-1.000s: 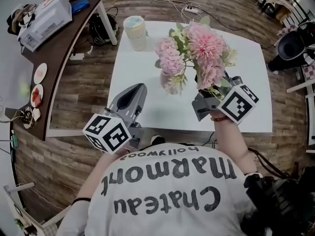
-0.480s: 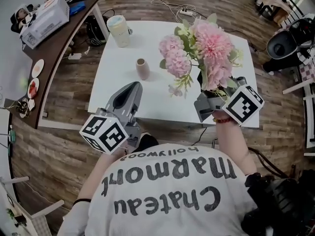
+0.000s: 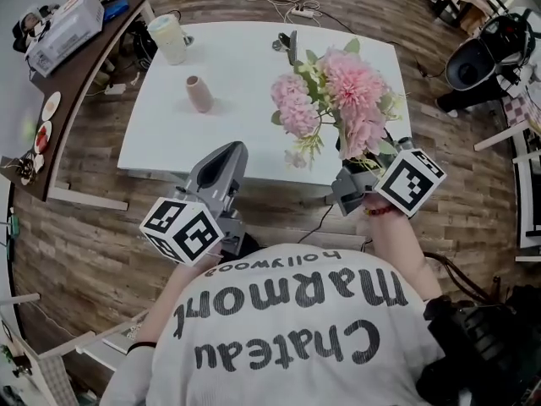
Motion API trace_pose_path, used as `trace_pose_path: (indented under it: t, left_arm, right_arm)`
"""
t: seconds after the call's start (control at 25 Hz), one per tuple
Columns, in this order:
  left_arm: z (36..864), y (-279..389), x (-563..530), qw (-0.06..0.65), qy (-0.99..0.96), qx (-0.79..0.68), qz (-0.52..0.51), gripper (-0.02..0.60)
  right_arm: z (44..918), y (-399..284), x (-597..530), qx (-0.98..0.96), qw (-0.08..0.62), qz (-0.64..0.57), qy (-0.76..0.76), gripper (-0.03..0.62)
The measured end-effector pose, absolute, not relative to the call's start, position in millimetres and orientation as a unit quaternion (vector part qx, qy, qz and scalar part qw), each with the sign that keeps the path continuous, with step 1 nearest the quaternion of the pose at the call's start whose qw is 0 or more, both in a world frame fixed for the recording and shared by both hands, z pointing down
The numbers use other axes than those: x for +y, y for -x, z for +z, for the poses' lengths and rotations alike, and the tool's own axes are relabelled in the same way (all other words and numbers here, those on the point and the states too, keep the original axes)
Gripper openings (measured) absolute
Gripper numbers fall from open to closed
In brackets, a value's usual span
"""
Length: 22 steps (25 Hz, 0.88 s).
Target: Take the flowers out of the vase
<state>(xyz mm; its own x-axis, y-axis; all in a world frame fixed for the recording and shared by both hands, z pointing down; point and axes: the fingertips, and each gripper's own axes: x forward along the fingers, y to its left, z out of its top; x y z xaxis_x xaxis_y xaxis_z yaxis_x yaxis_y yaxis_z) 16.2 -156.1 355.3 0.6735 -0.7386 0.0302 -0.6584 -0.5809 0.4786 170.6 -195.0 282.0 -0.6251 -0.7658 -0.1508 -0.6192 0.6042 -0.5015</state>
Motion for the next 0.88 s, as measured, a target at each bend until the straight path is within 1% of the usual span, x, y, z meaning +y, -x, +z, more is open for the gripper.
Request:
trace_pose_path:
  t: [0.56,0.88]
  left_arm:
    - [362,-22,-142,0.273,-0.877,-0.391,-0.056,0.006]
    - [362,-31,-131,0.267,-0.879,-0.392,-0.053,0.005]
  right_arm:
    - [309,-174,-187,0.863,0.153,-0.257,0.406,0.037]
    - [313,-182,-180,0.865,0.154,-0.256,0.403,0.037]
